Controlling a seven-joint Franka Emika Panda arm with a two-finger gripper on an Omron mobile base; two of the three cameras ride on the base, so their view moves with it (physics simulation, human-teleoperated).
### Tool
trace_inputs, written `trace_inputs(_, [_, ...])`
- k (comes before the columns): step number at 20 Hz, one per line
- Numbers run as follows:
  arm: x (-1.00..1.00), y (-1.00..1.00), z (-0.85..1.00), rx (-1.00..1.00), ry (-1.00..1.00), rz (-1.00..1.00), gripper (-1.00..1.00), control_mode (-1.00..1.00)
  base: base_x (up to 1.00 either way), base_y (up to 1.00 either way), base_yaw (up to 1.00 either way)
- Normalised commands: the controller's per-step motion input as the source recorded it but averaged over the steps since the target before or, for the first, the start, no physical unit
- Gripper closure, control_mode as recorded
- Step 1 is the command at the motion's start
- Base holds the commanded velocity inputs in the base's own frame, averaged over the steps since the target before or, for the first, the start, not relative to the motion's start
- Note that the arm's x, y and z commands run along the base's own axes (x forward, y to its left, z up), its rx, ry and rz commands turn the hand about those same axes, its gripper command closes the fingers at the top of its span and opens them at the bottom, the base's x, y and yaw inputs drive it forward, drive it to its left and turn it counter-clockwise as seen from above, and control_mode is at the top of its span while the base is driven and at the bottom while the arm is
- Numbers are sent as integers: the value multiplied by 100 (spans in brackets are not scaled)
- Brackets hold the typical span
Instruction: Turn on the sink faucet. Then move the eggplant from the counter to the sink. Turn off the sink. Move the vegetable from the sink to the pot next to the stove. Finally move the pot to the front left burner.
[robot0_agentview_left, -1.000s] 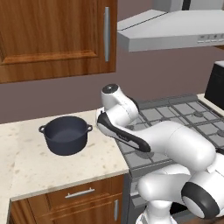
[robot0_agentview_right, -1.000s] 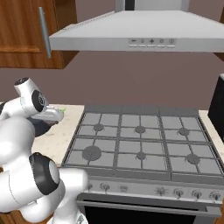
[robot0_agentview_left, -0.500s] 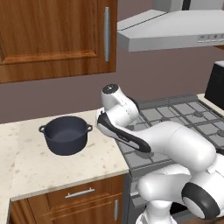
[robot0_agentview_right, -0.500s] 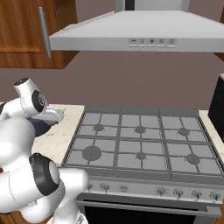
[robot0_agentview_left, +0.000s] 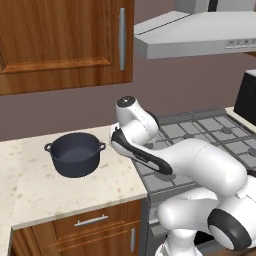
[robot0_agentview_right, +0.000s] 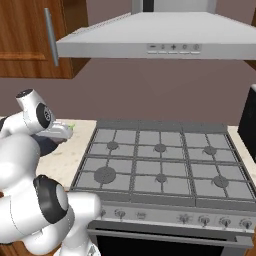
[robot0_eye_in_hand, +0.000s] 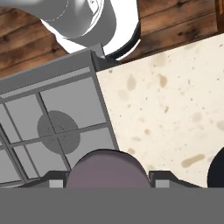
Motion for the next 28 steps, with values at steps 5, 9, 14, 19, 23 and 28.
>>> trace_inputs(5, [-1, 34, -4, 0, -11, 0, 100, -100, 0, 0, 0])
trace_inputs(9, [-8, 65, 0, 0, -13, 1, 100, -100, 0, 0, 0])
trace_inputs(14, [0, 61, 5, 0, -11, 0, 100, -100, 0, 0, 0])
trace_inputs(19, [14, 52, 2, 0, 0, 1, 100, -100, 0, 0, 0])
trace_inputs(23, [18, 40, 0, 0, 0, 4, 100, -100, 0, 0, 0])
trace_inputs(28, [27, 38, 0, 0, 0, 0, 100, -100, 0, 0, 0])
